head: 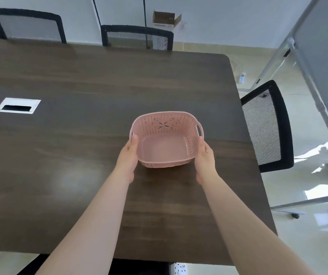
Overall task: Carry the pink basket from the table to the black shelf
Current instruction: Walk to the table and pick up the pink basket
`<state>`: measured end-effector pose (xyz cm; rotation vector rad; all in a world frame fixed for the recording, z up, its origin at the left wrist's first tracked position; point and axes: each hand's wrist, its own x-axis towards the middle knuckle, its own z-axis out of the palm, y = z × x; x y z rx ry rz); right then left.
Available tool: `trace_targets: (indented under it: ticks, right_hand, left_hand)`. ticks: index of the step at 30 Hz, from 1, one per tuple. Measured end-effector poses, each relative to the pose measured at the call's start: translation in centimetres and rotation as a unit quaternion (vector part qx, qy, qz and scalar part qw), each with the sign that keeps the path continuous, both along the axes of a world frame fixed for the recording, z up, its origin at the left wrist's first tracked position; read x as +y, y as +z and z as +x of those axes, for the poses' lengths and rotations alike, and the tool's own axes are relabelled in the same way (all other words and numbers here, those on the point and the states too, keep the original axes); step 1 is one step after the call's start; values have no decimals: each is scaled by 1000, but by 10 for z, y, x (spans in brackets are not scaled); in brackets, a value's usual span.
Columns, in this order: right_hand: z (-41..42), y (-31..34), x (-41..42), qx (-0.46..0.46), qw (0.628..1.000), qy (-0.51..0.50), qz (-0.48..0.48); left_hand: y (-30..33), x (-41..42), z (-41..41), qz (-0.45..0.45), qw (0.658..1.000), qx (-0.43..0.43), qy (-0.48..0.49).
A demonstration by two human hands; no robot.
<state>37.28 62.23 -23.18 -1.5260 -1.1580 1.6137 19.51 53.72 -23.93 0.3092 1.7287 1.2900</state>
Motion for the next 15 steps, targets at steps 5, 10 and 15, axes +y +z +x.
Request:
trace_targets:
  ticks: [5, 10, 15]
  right_hand:
    - [11, -8, -8, -5, 1000, -25, -14]
    - [11, -16, -14, 4, 997, -59, -45]
    - [7, -18, -16, -6, 996, -71, -47]
  left_hand:
    - [-9, 4, 7, -29, 999, -16, -22]
    - [-21, 5, 11, -27, 999, -36, -11]
    - [-27, 2, 14, 2, 999, -50, -8]
